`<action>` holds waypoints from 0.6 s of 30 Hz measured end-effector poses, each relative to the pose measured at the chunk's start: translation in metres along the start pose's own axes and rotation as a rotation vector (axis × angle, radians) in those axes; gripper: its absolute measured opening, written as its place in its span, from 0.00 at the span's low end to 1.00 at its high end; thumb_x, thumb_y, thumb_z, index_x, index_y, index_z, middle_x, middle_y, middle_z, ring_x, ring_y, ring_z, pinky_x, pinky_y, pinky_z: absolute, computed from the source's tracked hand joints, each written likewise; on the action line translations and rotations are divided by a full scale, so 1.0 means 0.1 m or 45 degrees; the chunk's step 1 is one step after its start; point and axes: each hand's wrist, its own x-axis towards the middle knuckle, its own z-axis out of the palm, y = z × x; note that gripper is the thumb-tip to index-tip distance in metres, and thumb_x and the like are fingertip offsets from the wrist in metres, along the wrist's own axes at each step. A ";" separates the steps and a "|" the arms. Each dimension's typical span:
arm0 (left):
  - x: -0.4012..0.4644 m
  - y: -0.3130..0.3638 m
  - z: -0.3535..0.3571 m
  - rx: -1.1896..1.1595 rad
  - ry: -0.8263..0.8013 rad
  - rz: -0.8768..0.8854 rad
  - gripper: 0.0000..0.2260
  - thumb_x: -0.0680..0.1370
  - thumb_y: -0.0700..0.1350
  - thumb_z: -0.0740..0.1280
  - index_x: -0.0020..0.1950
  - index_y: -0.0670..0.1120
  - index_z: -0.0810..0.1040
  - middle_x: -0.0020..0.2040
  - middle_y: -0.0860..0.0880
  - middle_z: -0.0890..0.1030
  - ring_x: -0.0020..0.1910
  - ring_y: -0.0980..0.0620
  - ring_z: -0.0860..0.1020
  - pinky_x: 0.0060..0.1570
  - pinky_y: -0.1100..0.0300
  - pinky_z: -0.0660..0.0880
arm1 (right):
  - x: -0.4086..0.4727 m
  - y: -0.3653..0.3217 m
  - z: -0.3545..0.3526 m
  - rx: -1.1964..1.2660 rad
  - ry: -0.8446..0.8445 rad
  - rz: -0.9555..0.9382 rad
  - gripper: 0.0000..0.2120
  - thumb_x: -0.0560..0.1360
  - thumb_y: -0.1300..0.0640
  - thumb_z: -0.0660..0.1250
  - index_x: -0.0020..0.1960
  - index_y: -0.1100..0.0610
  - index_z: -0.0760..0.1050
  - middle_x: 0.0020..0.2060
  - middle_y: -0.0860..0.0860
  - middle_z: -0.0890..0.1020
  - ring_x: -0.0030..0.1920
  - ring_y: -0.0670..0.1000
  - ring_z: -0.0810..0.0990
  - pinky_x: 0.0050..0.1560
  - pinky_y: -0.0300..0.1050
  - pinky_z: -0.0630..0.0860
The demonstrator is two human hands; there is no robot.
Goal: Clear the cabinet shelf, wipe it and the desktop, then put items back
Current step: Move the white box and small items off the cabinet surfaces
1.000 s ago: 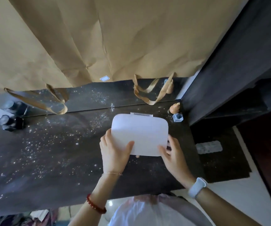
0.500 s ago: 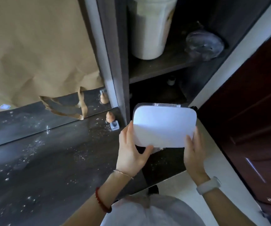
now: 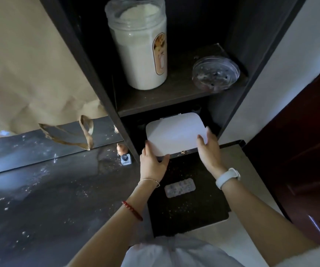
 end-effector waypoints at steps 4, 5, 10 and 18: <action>0.13 0.08 0.09 -0.059 0.022 -0.045 0.35 0.74 0.44 0.68 0.74 0.42 0.51 0.65 0.38 0.69 0.63 0.38 0.69 0.63 0.44 0.67 | 0.09 -0.07 0.02 -0.110 0.020 -0.073 0.26 0.80 0.57 0.56 0.75 0.58 0.51 0.74 0.57 0.52 0.72 0.56 0.58 0.65 0.44 0.61; 0.16 0.10 0.10 -0.071 0.037 -0.070 0.35 0.74 0.44 0.68 0.74 0.42 0.51 0.64 0.37 0.70 0.62 0.38 0.69 0.63 0.45 0.67 | 0.11 -0.06 0.03 -0.183 -0.001 -0.092 0.27 0.80 0.56 0.57 0.75 0.58 0.50 0.75 0.57 0.50 0.73 0.56 0.57 0.64 0.43 0.62; 0.24 0.13 0.10 -0.017 0.055 -0.103 0.34 0.75 0.45 0.67 0.75 0.44 0.52 0.63 0.38 0.72 0.61 0.39 0.72 0.61 0.47 0.70 | 0.16 0.01 0.05 -0.463 -0.036 -0.285 0.30 0.79 0.54 0.59 0.75 0.58 0.48 0.75 0.59 0.45 0.74 0.57 0.53 0.61 0.44 0.69; -0.36 -0.16 -0.06 0.074 -0.001 0.274 0.30 0.76 0.42 0.65 0.74 0.43 0.55 0.73 0.44 0.59 0.73 0.47 0.58 0.72 0.55 0.57 | -0.35 0.27 0.22 -0.449 0.325 -0.498 0.24 0.77 0.61 0.62 0.71 0.62 0.61 0.71 0.63 0.61 0.72 0.60 0.58 0.68 0.49 0.61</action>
